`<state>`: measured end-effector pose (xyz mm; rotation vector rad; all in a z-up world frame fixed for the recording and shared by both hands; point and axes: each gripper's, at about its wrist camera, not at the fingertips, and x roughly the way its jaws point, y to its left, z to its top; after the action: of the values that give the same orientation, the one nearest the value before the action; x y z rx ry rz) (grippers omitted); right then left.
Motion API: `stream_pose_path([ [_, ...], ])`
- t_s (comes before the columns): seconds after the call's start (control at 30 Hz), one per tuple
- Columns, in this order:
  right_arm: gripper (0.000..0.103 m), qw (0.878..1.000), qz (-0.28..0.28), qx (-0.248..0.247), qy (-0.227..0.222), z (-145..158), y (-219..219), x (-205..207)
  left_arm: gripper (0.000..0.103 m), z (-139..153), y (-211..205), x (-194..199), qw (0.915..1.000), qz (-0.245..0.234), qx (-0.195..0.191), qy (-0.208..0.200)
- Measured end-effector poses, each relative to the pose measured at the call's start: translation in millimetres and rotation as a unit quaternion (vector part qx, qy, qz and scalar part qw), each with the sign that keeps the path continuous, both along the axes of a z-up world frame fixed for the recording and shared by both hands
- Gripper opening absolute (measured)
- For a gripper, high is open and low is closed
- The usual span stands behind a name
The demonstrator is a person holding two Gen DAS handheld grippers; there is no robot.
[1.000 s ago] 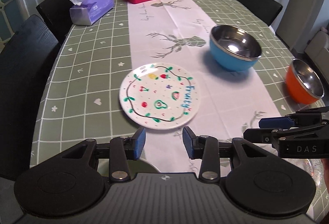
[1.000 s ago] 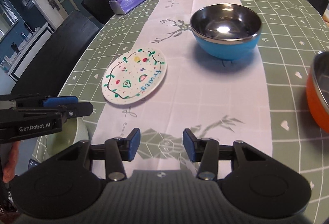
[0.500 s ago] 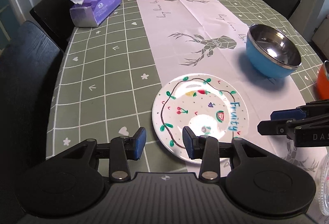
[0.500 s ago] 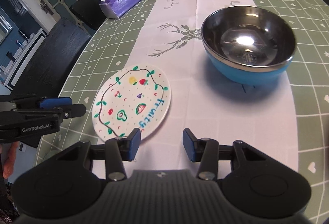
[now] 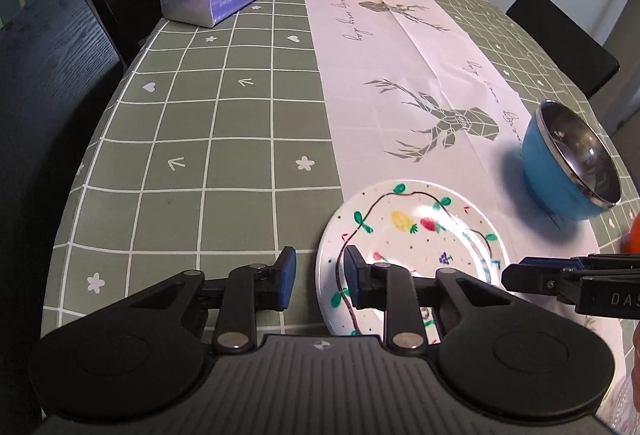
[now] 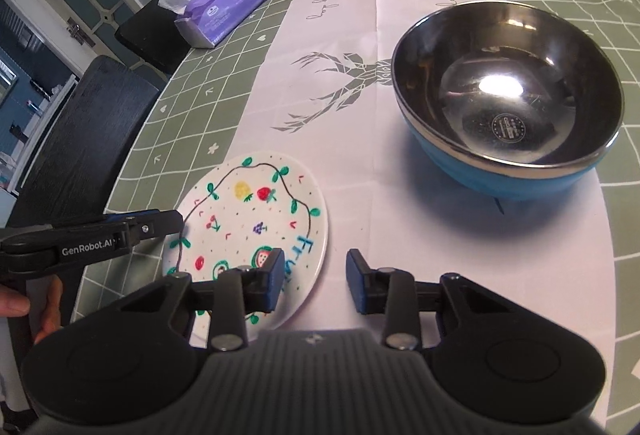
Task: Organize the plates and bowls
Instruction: 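Close both grippers on the rim of the 'Fruity' plate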
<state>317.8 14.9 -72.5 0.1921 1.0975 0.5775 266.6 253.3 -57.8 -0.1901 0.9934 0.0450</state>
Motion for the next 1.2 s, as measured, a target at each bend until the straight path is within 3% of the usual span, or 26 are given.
stream_pose_path([
  [0.23,0.026,0.999,-0.013,0.022,0.02,-8.2,-3.8,5.3,0.018,-5.2,4.2,0.0,0.9997,0.008,-0.022,0.002],
  [0.63,0.018,0.996,-0.025,0.068,0.044,-16.3,-10.4,5.9,0.02,-9.0,2.3,0.7,0.9991,0.013,-0.039,0.007],
  [0.73,0.008,0.997,-0.03,0.063,0.042,-17.7,-11.5,6.5,0.02,-9.1,1.8,0.4,0.9991,0.018,-0.039,0.008],
  [1.2,0.007,0.997,-0.03,0.066,0.034,-17.2,-14.7,4.5,0.02,-6.3,-4.0,-1.1,0.9993,0.025,-0.026,0.01],
])
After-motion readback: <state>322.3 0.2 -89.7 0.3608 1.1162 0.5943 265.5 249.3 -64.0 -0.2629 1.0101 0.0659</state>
